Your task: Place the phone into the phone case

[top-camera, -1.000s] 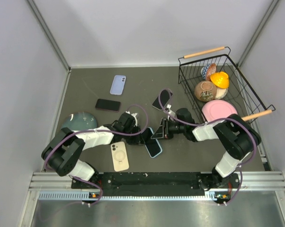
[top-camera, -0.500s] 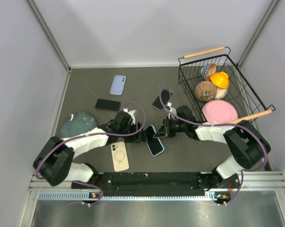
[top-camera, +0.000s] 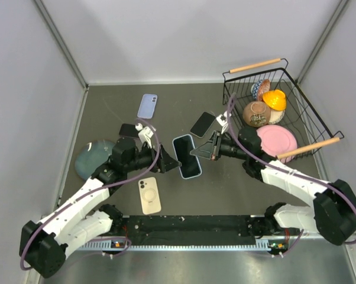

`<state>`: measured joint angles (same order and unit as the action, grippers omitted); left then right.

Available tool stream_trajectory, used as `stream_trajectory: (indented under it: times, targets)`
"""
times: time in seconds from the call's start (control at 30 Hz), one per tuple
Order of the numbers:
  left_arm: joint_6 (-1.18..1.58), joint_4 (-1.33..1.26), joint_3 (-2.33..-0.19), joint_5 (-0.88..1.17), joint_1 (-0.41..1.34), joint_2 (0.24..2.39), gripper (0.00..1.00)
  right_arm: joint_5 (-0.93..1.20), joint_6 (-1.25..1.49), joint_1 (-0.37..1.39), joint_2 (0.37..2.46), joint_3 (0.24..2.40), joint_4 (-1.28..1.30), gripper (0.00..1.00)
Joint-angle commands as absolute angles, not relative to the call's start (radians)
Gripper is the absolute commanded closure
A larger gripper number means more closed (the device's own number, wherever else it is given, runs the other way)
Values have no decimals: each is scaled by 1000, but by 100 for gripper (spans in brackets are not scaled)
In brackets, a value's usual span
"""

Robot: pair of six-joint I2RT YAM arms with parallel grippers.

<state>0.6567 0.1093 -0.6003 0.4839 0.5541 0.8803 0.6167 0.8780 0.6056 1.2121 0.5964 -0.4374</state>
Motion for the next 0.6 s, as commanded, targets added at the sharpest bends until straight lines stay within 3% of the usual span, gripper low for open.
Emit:
stream_trajectory:
  times: [0.0, 0.57]
  targets:
    - [753, -67, -535, 633, 548, 833, 24, 657, 968, 606, 1121, 597, -627, 100]
    - [977, -511, -413, 672, 548, 908, 28, 727, 1137, 611, 1175, 522, -906, 100]
